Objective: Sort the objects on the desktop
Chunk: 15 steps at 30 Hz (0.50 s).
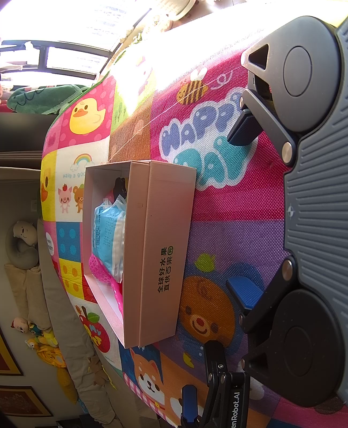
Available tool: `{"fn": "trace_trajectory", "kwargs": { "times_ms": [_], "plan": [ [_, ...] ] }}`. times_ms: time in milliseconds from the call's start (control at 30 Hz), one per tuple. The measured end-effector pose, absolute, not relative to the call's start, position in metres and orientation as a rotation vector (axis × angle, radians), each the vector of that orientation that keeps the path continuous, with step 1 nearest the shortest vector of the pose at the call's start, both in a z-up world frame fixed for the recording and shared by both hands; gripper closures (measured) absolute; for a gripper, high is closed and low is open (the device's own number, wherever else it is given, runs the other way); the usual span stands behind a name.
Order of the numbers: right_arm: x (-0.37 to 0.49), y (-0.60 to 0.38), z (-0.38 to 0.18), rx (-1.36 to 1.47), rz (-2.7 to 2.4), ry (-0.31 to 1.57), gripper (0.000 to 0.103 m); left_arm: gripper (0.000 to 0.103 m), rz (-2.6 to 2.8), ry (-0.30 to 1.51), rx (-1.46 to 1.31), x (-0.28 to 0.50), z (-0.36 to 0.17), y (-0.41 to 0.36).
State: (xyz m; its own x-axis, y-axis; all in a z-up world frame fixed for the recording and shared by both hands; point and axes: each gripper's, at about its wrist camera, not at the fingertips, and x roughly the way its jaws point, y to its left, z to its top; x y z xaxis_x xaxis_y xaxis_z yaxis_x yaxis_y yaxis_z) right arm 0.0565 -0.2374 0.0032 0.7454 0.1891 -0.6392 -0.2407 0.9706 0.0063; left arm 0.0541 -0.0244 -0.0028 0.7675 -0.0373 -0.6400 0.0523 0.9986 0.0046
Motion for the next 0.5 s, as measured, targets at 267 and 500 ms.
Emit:
{"fn": "trace_trajectory", "kwargs": {
  "times_ms": [267,500],
  "plan": [
    [0.0565,-0.2374,0.0032,-0.078,0.235,0.691,0.0,0.0,-0.049,0.694,0.023,0.0543,-0.0028,-0.0242],
    [0.0566,-0.2372,0.0032,-0.078,0.235,0.691,0.0,0.0,-0.05,0.695,0.019,0.0545,-0.0029,-0.0232]
  ]
}}
